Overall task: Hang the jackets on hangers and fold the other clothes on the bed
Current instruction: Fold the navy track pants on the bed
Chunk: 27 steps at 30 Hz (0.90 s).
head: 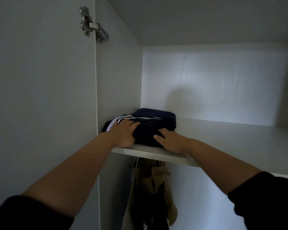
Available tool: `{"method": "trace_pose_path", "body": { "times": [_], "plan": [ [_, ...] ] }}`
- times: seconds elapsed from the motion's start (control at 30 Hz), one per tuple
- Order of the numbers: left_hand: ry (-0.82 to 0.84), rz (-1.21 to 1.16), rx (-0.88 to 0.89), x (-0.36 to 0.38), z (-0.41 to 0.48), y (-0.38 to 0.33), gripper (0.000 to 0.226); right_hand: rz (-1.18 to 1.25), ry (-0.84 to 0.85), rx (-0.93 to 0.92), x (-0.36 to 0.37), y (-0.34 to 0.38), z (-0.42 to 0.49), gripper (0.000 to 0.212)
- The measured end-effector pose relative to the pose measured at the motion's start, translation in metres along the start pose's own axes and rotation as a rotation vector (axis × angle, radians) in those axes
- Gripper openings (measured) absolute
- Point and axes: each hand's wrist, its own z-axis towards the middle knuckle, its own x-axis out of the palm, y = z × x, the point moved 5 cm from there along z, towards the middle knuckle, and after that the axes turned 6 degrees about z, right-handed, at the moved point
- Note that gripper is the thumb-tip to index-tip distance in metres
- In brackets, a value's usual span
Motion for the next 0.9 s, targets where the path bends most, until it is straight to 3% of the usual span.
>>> {"method": "trace_pose_path", "body": {
  "times": [0.07, 0.17, 0.27, 0.57, 0.73, 0.9],
  "plan": [
    [0.002, -0.227, -0.018, 0.001, 0.009, 0.004, 0.060, 0.027, 0.000, 0.010, 0.010, -0.005, 0.003, 0.066],
    [-0.200, -0.388, -0.177, 0.009, 0.011, 0.002, 0.045, 0.002, 0.029, 0.033, 0.016, -0.011, 0.012, 0.068],
    [-0.310, -0.318, -0.274, 0.020, 0.013, -0.007, 0.043, -0.026, 0.079, 0.060, 0.015, -0.015, 0.026, 0.069],
    [-0.345, -0.306, -0.352, 0.014, 0.001, -0.020, 0.047, -0.034, 0.043, 0.051, 0.019, -0.025, 0.028, 0.068],
    [-0.290, -0.339, -0.275, 0.004, -0.038, -0.057, 0.057, 0.009, -0.152, 0.055, 0.006, -0.013, -0.035, 0.058],
    [-0.573, -0.199, -0.104, -0.031, -0.102, -0.085, 0.056, -0.462, -0.408, 0.112, 0.002, 0.005, -0.126, 0.060]
  ]
}}
